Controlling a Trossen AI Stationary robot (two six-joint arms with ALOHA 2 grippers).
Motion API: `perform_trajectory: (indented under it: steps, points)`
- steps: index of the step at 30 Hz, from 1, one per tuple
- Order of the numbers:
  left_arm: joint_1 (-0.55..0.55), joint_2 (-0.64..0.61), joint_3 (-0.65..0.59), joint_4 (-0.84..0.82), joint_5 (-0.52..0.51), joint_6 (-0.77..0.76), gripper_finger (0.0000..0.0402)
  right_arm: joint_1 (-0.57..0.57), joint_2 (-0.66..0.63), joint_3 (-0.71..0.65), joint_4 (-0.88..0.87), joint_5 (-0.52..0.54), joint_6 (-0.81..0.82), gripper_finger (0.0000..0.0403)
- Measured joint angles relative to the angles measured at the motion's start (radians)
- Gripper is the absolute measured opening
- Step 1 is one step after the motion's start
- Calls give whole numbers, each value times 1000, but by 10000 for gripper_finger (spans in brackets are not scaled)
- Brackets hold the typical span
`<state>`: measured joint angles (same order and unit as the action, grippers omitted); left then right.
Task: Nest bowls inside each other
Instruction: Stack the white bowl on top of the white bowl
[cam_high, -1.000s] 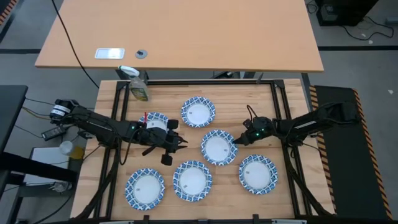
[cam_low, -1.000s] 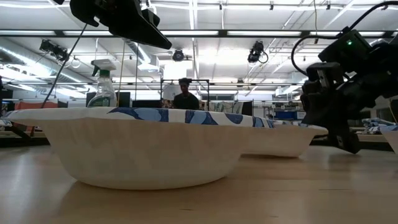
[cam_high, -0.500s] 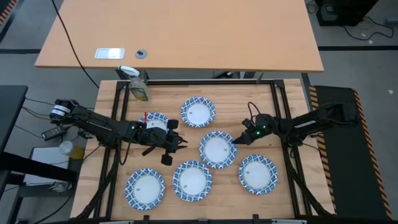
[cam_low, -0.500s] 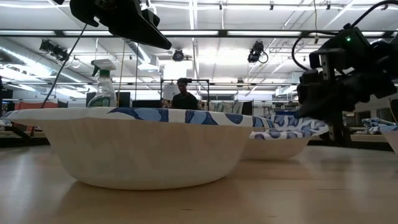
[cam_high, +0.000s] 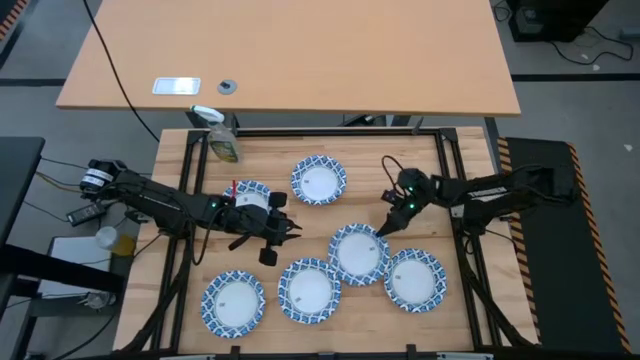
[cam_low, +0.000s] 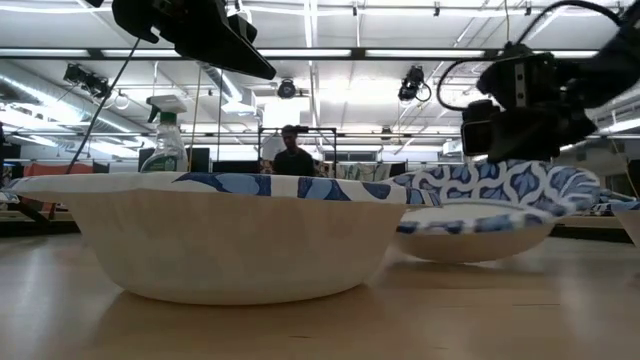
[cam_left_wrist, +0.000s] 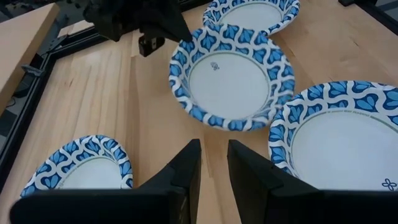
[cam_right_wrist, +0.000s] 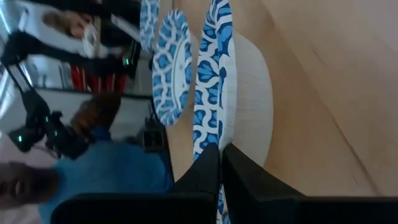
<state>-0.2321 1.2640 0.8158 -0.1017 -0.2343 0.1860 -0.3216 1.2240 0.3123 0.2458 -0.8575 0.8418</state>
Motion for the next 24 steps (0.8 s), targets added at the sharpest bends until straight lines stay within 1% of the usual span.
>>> perform_trajectory:
  steps: [2,5,10,13,16,19,22,24]
  points:
    - [0,0,0,0,0,0,84,-12,0,61,-127,-44,-62,21]
    - [0,0,0,0,0,-4,84,-15,-7,164,-321,-78,-163,21]
    - [0,0,0,0,0,-9,84,-15,-33,332,-656,-80,-313,21]
    - [0,0,0,1,0,-9,84,-1,-41,404,-788,-79,-347,21]
    - [0,0,0,1,0,-10,84,27,-41,440,-890,-103,-352,21]
    - [0,0,0,1,0,-9,84,60,-41,446,-1010,-133,-378,21]
    - [0,0,0,1,0,-9,84,92,-41,446,-1170,-134,-437,23]
    - [0,0,0,2,0,-8,84,106,-41,446,-1261,-108,-487,24]
